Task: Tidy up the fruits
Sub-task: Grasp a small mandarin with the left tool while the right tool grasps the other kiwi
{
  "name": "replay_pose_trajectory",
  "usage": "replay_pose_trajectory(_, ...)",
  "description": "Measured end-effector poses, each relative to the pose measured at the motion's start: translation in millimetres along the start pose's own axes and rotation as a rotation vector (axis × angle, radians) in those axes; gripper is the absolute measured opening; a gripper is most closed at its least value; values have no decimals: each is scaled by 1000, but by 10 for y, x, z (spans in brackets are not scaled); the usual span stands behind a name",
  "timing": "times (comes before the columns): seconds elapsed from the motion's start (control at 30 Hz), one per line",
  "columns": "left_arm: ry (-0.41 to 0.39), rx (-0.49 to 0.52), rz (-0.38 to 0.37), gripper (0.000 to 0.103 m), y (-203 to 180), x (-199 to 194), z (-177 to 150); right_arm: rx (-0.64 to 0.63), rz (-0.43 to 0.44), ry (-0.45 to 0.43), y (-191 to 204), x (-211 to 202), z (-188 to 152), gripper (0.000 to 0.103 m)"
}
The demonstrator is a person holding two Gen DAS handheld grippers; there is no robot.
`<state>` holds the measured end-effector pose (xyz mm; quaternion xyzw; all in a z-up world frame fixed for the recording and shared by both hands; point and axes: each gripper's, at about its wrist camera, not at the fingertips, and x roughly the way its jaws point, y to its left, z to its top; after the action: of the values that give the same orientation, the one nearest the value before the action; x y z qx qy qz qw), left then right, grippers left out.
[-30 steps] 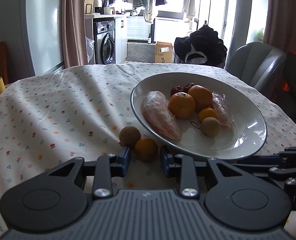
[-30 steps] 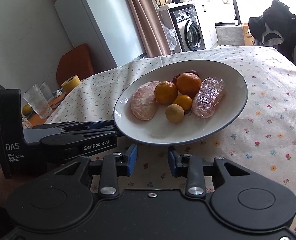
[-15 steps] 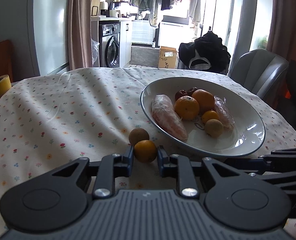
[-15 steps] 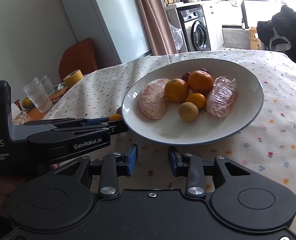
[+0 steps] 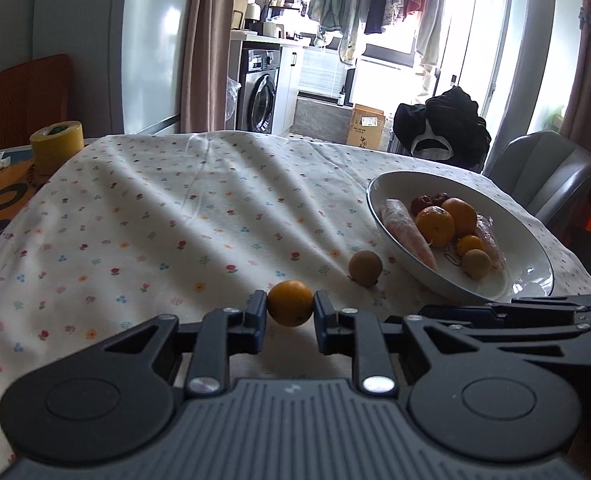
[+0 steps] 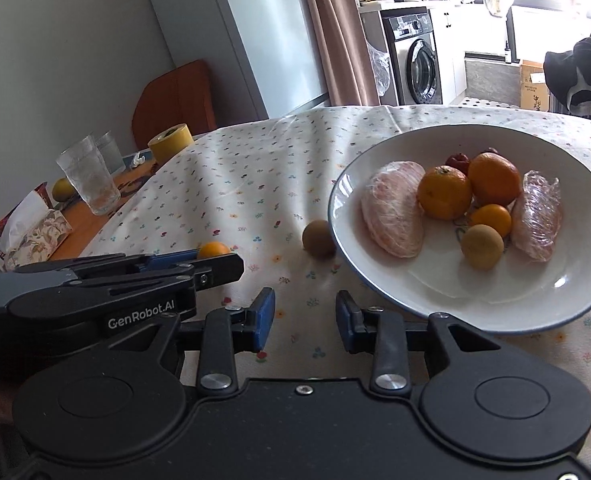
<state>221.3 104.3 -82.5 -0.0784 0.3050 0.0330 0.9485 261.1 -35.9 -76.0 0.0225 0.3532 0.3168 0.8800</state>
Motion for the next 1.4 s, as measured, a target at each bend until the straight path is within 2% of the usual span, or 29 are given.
replay_pose_trajectory(0.07, -10, -17, 3, 23, 76, -48, -2, -8, -55, -6, 88, 48, 25, 35)
replay_pose_trajectory(0.27, -39, -68, 10, 23, 323, -191, -16, 42, -132, -5, 256, 199, 52, 35)
replay_pose_trajectory(0.53, -80, -133, 0, 23, 659, -380, -71, 74, -309, -55, 485, 324, -10, 37)
replay_pose_trajectory(0.73, -111, -187, -20, 23, 854, -506, -134, 160, -389, -87, 549, 393, 19, 46)
replay_pose_trajectory(0.9, -101, -209, -13, 23, 977, -551, -205, 237, -445, -121, 566, 482, 55, 48)
replay_pose_trajectory(1.13, -100, -230, -3, 23, 1027, -627, -285, 272, -526, -156, 613, 591, 102, 55)
replay_pose_trajectory(1.27, -99, -248, -2, 23, 1059, -641, -341, 246, -556, -160, 674, 670, 89, 64)
replay_pose_trajectory(1.33, -94, -257, 0, 23, 1085, -637, -360, 248, -570, -166, 680, 683, 90, 61)
replay_pose_trajectory(1.4, -90, -263, 5, 23, 1101, -635, -368, 247, -565, -174, 675, 684, 90, 38)
